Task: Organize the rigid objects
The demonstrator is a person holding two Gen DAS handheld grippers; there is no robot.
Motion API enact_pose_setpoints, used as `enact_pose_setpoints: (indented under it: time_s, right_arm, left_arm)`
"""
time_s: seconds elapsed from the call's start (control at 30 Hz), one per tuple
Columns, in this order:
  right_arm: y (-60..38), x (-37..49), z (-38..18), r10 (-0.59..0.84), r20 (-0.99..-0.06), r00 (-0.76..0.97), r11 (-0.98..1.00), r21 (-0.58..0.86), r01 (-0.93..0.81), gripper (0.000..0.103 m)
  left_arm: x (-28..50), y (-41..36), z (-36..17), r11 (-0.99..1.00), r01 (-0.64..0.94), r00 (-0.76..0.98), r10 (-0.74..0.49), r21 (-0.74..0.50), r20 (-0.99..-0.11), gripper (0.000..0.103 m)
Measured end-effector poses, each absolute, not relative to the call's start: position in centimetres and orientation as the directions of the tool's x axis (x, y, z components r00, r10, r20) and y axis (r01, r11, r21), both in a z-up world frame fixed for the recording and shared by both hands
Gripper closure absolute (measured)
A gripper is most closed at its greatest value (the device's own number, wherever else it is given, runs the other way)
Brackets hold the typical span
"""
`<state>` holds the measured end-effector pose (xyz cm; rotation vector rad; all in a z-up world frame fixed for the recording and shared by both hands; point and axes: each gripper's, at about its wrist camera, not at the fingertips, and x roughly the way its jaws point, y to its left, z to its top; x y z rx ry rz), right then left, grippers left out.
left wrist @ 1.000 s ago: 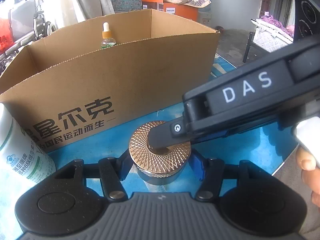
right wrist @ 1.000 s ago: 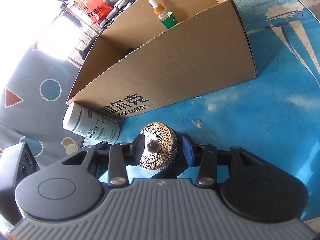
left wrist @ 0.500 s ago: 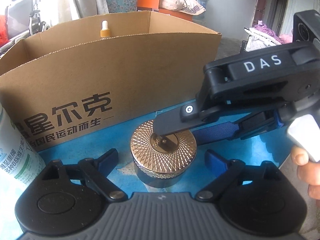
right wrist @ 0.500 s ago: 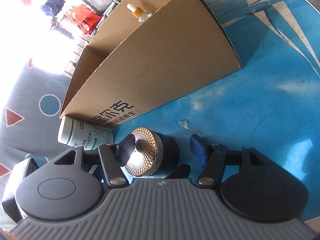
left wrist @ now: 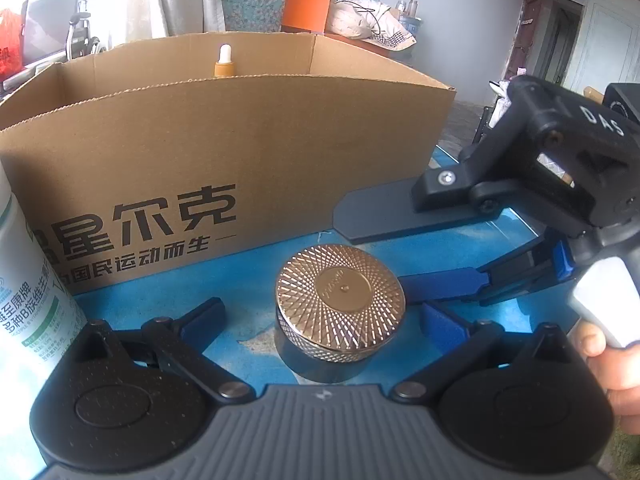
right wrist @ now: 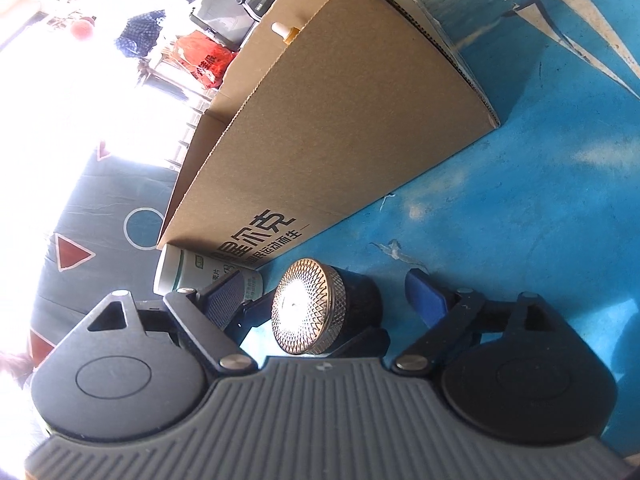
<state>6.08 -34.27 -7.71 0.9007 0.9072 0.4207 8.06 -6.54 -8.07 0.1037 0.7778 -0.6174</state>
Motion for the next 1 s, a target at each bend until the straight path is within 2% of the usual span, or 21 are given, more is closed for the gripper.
enact_pose_setpoints:
  time_s: [0.17, 0.33, 1.0]
  right_arm:
    - [-34.2, 6.1, -7.8, 0.67, -0.473, 0.571, 0.562, 0.827, 0.025, 0.002]
    - [-34.4, 6.0, -7.8, 0.675, -0.47, 0.569, 0.563, 0.827, 0.016, 0.002]
    - [-34.4, 5.7, -7.8, 0.684, -0.465, 0.562, 0.569, 0.822, -0.014, 0.001]
  left_arm:
    - [7.7, -7.0, -8.4, 0.794, 0.605, 0.532, -0.456, -0.056, -0.713, 0.0]
    - [7.6, -7.9, -8.4, 0.802, 0.597, 0.536, -0.416, -0.017, -0.735, 0.0]
    - [7.7, -8.6, -8.0, 0.804, 0.595, 0.543, -0.399, 0.002, -0.739, 0.0]
